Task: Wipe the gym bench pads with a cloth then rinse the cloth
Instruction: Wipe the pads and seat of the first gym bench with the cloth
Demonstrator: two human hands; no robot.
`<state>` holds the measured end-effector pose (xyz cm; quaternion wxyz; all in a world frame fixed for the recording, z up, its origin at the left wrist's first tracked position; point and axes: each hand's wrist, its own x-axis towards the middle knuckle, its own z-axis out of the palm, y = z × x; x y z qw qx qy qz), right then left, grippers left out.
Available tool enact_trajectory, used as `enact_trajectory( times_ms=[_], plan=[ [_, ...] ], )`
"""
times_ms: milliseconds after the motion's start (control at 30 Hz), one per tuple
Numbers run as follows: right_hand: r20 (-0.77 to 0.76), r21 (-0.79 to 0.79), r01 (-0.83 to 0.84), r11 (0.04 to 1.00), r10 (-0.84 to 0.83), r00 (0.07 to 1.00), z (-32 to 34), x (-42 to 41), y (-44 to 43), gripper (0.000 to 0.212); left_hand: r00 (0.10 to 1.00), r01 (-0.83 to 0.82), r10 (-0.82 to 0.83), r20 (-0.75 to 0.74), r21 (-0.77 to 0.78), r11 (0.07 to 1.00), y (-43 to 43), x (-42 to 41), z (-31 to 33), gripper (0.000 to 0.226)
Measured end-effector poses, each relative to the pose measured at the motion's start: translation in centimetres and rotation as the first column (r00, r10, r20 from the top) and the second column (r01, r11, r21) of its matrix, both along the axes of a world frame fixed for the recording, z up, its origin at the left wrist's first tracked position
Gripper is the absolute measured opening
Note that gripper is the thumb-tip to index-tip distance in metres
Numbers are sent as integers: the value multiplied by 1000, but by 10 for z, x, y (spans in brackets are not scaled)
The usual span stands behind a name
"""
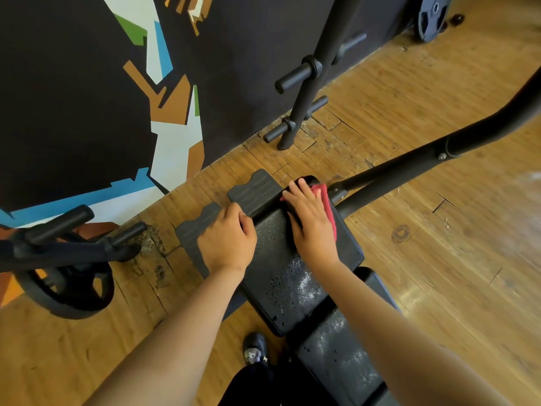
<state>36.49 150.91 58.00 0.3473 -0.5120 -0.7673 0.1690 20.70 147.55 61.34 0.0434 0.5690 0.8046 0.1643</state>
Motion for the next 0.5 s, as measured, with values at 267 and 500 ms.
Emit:
enact_trajectory(
  times_ms=[267,500],
  plan=[
    [101,-20,88,996,-86,991,0,16,21,38,1000,-4,4,19,4,1000,0,0,1,16],
    [13,-110,107,988,-106,994,6,-2,-6,44,1000,-5,5,13,-7,1000,-1,0,3,17]
  ],
)
